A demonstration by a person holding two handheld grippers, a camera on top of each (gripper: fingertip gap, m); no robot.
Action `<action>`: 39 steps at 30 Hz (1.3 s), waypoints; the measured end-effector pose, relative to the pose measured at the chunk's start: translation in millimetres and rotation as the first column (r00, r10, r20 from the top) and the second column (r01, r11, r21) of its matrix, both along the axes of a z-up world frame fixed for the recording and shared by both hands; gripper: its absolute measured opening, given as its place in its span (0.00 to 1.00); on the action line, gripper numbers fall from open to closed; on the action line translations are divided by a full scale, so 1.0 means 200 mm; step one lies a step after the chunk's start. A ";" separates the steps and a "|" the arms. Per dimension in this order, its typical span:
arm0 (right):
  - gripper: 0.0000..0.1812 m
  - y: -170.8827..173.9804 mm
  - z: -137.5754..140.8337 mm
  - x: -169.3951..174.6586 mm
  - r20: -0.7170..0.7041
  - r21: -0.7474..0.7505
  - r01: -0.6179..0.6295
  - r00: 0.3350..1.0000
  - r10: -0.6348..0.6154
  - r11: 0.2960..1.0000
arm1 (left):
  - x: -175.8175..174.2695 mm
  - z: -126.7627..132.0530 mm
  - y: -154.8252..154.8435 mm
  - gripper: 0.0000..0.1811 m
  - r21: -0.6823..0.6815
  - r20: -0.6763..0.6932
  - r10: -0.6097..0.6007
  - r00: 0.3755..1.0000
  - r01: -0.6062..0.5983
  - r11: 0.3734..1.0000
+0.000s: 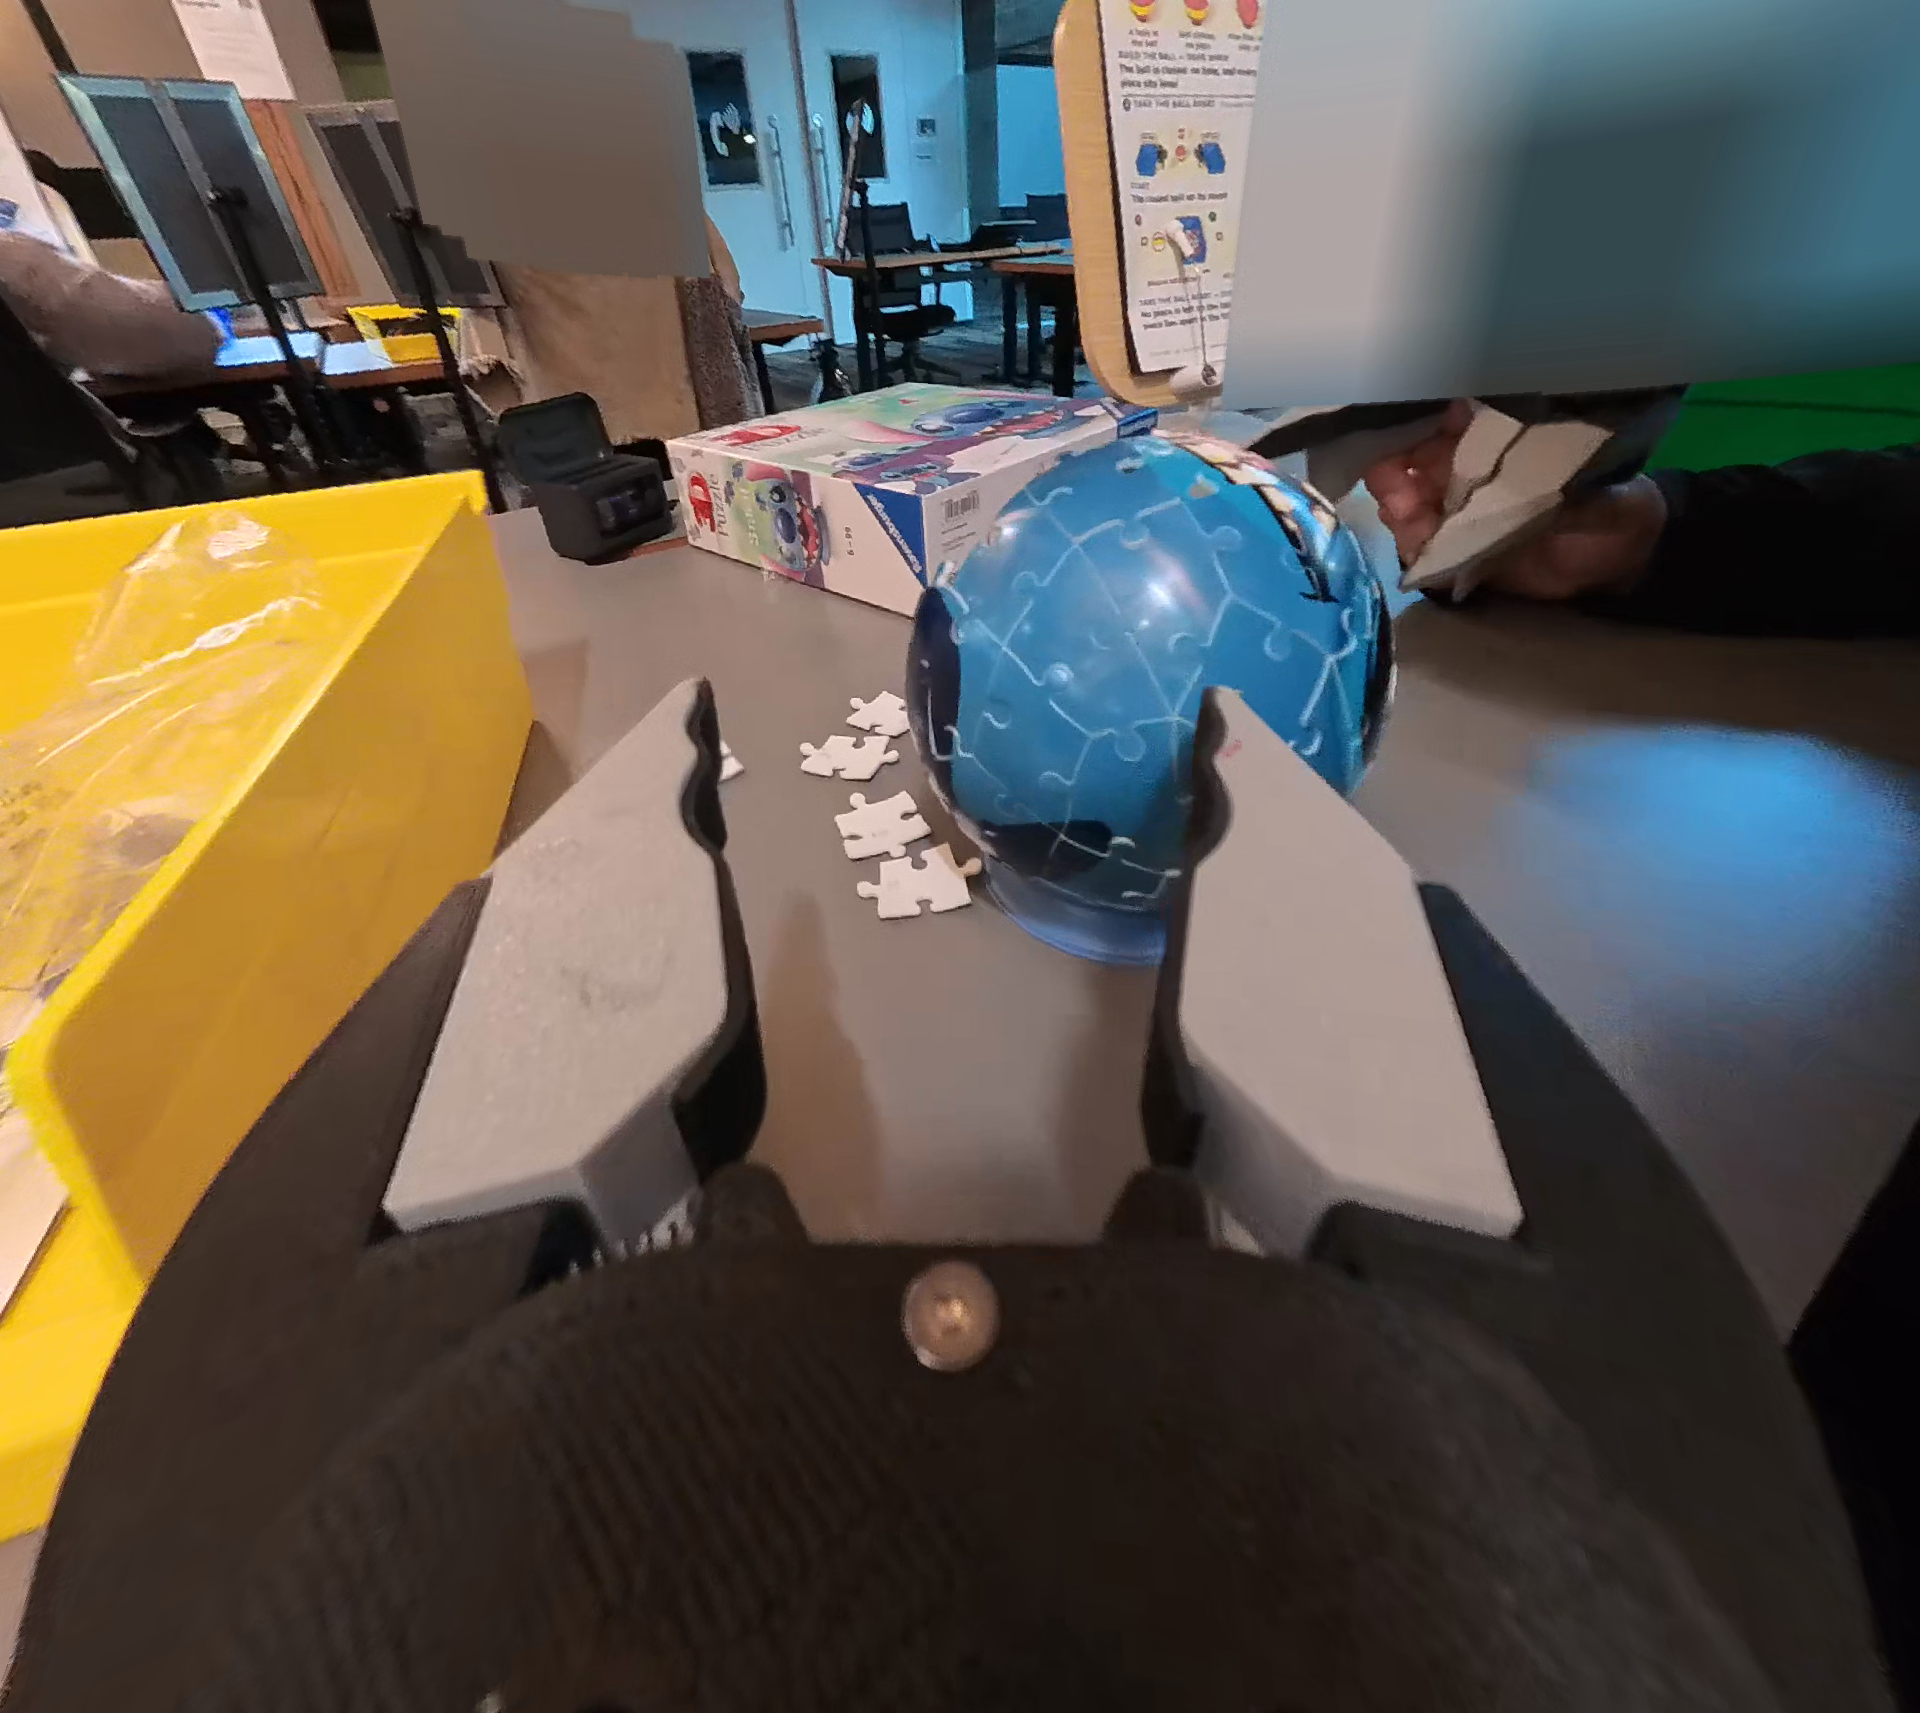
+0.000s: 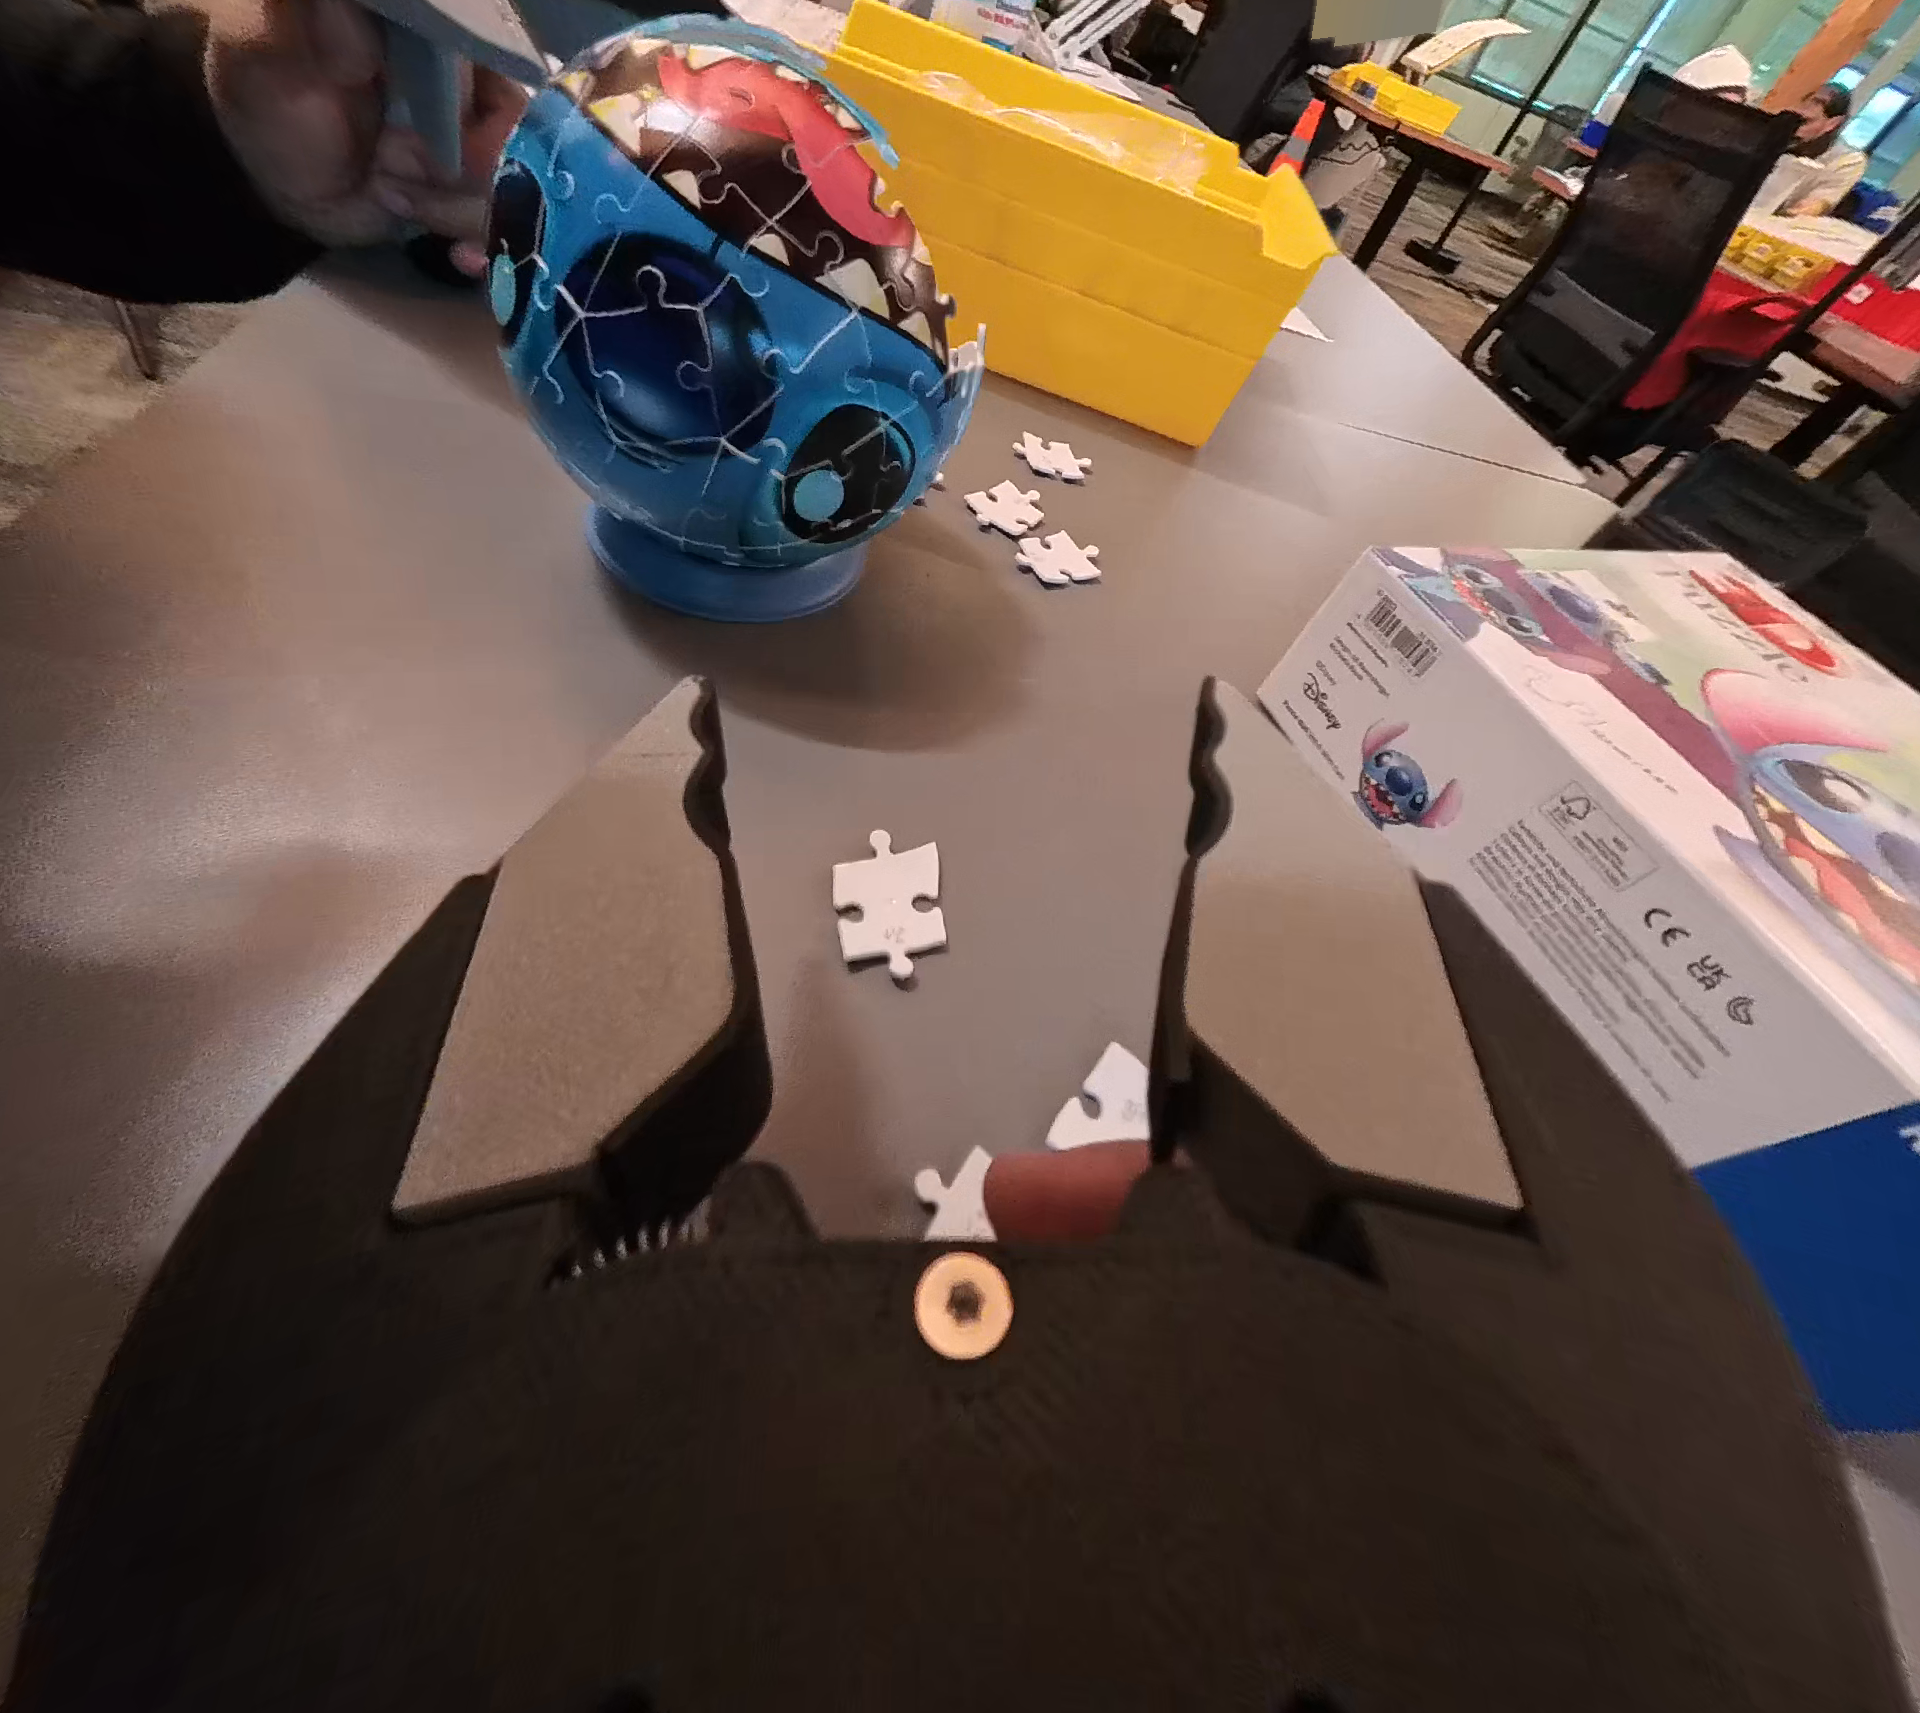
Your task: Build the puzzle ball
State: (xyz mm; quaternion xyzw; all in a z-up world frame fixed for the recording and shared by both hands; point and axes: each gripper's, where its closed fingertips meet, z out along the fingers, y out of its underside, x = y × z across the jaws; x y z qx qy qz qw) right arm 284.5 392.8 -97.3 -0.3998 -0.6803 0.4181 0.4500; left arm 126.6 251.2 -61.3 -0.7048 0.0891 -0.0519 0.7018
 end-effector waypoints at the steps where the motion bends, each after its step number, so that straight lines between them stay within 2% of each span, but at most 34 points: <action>1: 0.49 -0.02 0.00 -0.01 -0.002 0.010 0.002 1.000 -0.002 1.000 | 0.02 -0.01 0.01 0.50 -0.017 -0.009 -0.021 1.000 0.021 1.000; 5: 0.53 -0.12 -0.01 -0.06 0.016 0.022 0.005 1.000 -0.005 1.000 | 0.11 -0.07 0.04 0.50 -0.084 -0.098 -0.130 0.987 0.122 0.989; 7: 0.55 -0.19 -0.02 -0.09 0.017 0.053 0.004 1.000 -0.005 0.999 | 0.15 -0.08 0.06 0.47 -0.093 -0.163 -0.179 0.970 0.166 0.982; 10: 0.54 -0.28 -0.05 -0.16 0.030 0.126 -0.010 1.000 0.006 0.992 | 0.20 -0.11 0.09 0.49 -0.143 -0.158 -0.266 0.951 0.244 0.959; 16: 0.60 -0.34 -0.10 -0.28 0.060 0.214 -0.043 0.998 0.030 0.976 | 0.20 -0.15 0.08 0.51 -0.200 -0.171 -0.316 0.933 0.281 0.939; 23: 0.57 -0.36 -0.11 -0.39 0.066 0.257 -0.084 0.995 0.069 0.963 | 0.21 -0.21 0.11 0.53 -0.269 -0.204 -0.335 0.920 0.276 0.923; 30: 0.56 -0.36 -0.11 -0.42 0.075 0.226 -0.060 0.996 0.045 0.972 | 0.22 -0.20 0.15 0.58 -0.274 -0.164 -0.361 0.918 0.309 0.911; 39: 0.56 -0.48 -0.11 -0.37 0.120 0.120 -0.055 0.992 0.040 0.991 | 0.26 -0.13 0.06 0.58 -0.289 -0.042 -0.443 0.895 0.414 0.863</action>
